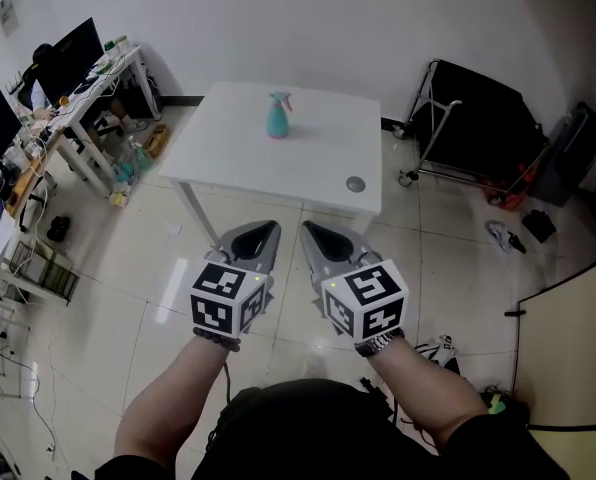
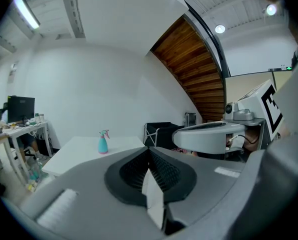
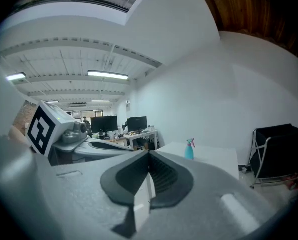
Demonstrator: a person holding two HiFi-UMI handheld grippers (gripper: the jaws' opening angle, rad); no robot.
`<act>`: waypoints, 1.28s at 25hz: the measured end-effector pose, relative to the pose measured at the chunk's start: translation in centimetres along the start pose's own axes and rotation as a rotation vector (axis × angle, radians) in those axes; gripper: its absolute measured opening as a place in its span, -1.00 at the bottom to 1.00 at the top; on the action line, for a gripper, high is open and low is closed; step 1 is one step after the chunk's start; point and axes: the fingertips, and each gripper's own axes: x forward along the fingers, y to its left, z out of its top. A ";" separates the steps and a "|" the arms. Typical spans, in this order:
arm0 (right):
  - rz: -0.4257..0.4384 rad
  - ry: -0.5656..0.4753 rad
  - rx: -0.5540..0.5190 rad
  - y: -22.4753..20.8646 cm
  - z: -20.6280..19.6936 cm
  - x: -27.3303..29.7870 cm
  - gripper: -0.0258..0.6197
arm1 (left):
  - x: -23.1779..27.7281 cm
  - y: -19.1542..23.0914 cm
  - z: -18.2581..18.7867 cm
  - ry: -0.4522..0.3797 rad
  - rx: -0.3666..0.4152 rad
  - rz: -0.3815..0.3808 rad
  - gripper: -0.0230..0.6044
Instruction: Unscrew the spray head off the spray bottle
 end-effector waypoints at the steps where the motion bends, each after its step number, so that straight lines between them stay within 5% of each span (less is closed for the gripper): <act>1: 0.005 0.000 -0.001 -0.4 0.0 0.0 -0.95 | 0.3 -0.1 0.1 -0.001 0.000 0.005 -0.89; 32: 0.042 0.014 -0.004 -5.1 0.7 3.5 -0.95 | 6.0 1.7 0.9 0.002 -0.027 0.033 -0.89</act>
